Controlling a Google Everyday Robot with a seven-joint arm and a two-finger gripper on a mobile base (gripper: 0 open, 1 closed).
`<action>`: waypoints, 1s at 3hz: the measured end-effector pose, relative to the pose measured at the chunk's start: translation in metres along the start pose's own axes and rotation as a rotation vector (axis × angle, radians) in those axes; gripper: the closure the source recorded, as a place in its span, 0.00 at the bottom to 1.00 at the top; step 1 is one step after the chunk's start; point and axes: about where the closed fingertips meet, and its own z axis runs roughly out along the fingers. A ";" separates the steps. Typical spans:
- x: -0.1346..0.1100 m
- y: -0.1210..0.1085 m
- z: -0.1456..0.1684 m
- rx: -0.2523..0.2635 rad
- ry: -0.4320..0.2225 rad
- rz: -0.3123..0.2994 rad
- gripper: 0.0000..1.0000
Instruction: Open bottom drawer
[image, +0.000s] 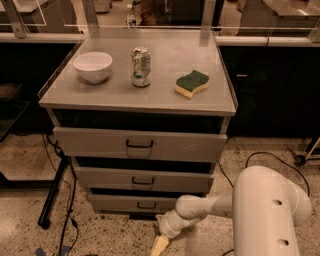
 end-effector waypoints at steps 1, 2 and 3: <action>-0.016 -0.036 0.037 0.017 -0.031 0.009 0.00; -0.018 -0.042 0.039 0.023 -0.035 0.009 0.00; -0.014 -0.037 0.035 0.054 -0.039 0.010 0.00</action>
Offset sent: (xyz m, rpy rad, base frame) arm 0.0652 0.0434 -0.0399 0.0361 -0.0343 -0.0406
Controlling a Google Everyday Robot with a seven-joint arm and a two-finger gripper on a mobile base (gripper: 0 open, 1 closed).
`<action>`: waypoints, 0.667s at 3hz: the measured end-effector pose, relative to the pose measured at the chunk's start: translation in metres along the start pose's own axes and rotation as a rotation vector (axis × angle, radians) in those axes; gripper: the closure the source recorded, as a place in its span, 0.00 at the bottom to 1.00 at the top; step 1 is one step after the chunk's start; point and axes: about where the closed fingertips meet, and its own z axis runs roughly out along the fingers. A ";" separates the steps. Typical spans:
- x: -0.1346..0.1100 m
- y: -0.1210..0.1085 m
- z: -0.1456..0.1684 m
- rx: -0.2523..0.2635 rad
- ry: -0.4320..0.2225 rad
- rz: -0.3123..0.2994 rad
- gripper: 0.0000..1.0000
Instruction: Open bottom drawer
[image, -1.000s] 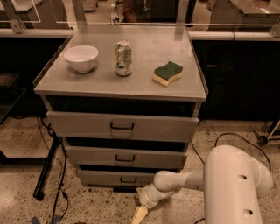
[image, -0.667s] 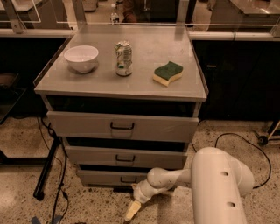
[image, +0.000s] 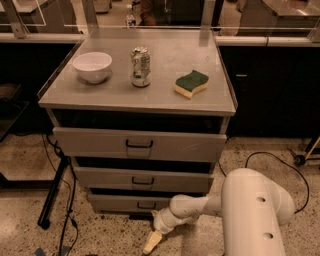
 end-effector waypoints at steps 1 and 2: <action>-0.003 -0.002 -0.008 0.047 -0.005 -0.017 0.00; -0.007 -0.007 -0.014 0.082 -0.015 -0.030 0.00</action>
Offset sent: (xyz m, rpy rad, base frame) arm 0.0203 -0.0087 0.0232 -0.0036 -0.1260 -0.0445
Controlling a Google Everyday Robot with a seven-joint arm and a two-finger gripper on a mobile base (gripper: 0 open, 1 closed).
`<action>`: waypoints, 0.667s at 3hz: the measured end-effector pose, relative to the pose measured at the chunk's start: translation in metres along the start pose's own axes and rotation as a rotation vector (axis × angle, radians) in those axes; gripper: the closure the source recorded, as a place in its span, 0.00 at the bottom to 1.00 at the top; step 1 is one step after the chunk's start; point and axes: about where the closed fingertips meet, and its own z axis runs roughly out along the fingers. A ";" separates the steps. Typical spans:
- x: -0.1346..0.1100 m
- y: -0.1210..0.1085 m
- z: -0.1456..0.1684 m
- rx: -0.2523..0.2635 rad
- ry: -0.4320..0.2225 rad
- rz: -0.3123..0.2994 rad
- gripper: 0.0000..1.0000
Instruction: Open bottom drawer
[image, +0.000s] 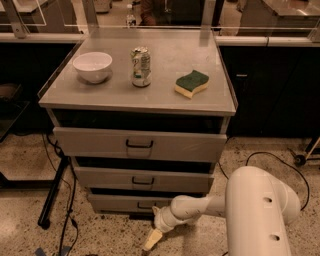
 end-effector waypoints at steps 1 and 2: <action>-0.005 -0.004 0.007 -0.001 -0.006 -0.012 0.00; -0.021 -0.027 0.038 -0.009 -0.028 -0.025 0.00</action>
Offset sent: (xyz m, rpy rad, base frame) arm 0.0393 0.0296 -0.0031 0.0307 -0.0527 0.0248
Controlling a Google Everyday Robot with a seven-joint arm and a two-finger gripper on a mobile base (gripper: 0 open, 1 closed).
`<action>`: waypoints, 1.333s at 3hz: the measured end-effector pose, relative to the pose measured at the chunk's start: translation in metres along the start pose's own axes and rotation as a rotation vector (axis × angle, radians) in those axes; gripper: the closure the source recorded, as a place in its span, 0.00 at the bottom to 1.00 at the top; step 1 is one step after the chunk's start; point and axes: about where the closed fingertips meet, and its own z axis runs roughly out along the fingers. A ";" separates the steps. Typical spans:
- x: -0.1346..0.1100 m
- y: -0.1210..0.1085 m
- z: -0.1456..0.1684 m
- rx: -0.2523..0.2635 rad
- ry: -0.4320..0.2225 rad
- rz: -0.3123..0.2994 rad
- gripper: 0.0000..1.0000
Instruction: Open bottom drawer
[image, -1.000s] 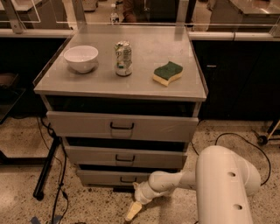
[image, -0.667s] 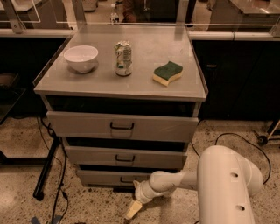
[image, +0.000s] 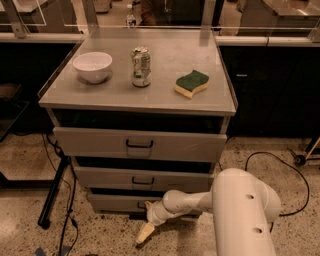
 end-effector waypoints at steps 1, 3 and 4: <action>-0.004 -0.008 0.004 0.002 0.003 -0.006 0.00; 0.010 -0.005 0.018 -0.018 0.020 0.028 0.00; 0.022 0.001 0.023 -0.032 0.037 0.045 0.00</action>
Offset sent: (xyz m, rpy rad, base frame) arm 0.0111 0.0058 -0.0207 -0.0113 0.0310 -0.0101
